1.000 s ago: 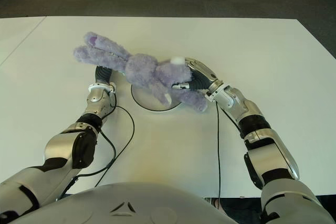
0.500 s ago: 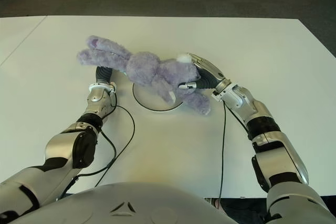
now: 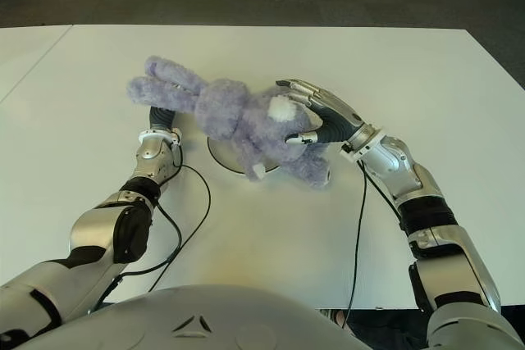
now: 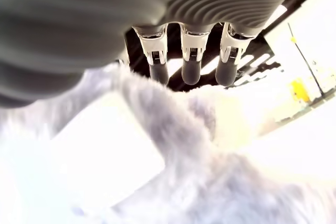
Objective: Put the doll into the plate.
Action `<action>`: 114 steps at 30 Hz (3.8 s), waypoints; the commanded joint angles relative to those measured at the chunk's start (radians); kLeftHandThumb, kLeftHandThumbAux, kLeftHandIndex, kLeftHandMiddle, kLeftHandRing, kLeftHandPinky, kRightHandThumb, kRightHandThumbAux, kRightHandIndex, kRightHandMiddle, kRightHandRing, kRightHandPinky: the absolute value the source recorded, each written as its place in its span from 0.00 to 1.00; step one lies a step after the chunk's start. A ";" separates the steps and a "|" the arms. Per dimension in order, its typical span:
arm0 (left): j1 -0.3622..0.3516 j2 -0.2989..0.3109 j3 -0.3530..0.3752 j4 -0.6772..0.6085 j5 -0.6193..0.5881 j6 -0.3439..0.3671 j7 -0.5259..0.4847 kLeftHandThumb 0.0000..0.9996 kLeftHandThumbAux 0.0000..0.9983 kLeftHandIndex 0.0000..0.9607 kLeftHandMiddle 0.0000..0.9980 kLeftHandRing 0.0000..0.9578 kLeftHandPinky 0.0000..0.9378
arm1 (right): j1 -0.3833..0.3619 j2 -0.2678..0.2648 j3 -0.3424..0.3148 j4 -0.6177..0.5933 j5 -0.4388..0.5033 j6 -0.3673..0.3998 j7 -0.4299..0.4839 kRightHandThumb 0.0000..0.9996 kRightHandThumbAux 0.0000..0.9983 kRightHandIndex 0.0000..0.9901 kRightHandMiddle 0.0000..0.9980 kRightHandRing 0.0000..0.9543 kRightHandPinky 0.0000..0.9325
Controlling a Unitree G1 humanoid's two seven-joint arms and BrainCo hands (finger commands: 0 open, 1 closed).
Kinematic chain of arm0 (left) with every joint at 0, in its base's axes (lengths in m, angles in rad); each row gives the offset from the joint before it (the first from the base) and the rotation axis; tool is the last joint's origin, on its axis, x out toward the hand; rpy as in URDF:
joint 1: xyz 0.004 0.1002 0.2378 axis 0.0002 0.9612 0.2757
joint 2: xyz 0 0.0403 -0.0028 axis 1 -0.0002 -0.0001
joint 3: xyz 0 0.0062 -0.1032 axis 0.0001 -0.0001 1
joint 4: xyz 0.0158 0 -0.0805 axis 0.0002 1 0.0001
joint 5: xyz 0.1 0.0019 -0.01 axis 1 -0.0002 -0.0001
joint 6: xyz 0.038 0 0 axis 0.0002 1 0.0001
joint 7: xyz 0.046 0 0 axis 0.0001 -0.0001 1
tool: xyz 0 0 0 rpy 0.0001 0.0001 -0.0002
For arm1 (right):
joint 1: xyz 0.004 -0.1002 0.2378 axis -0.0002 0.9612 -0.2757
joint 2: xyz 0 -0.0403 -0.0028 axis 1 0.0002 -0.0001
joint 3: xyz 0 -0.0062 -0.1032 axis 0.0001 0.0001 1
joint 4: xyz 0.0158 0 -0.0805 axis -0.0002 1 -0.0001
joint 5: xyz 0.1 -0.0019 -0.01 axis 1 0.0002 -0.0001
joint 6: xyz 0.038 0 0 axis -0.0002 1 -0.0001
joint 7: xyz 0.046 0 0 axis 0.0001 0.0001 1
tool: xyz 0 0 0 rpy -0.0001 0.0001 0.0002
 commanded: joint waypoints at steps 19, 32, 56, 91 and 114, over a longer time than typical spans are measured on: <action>0.186 -0.066 -0.001 0.131 -0.001 0.125 0.014 0.00 0.49 0.04 0.07 0.06 0.07 | 0.044 0.035 -0.094 -0.184 0.119 0.029 0.093 0.07 0.18 0.00 0.00 0.00 0.00; 0.180 -0.069 0.003 0.132 -0.007 0.139 0.017 0.00 0.48 0.03 0.05 0.05 0.06 | 0.035 0.042 -0.113 -0.157 0.192 0.030 0.157 0.06 0.17 0.00 0.00 0.00 0.00; 0.179 -0.073 0.001 0.131 -0.003 0.118 0.007 0.00 0.48 0.04 0.05 0.05 0.07 | -0.256 0.021 -0.335 0.372 0.278 -0.097 0.101 0.03 0.28 0.00 0.00 0.00 0.00; 0.178 -0.061 0.005 0.131 -0.007 0.127 0.008 0.00 0.47 0.04 0.06 0.05 0.07 | -0.419 0.225 -0.498 0.944 0.358 0.300 0.016 0.00 0.50 0.00 0.00 0.00 0.00; 0.184 -0.053 -0.003 0.130 0.000 0.137 0.017 0.00 0.49 0.04 0.06 0.06 0.07 | -0.323 0.422 -0.411 0.966 0.234 0.468 -0.051 0.00 0.68 0.03 0.04 0.04 0.06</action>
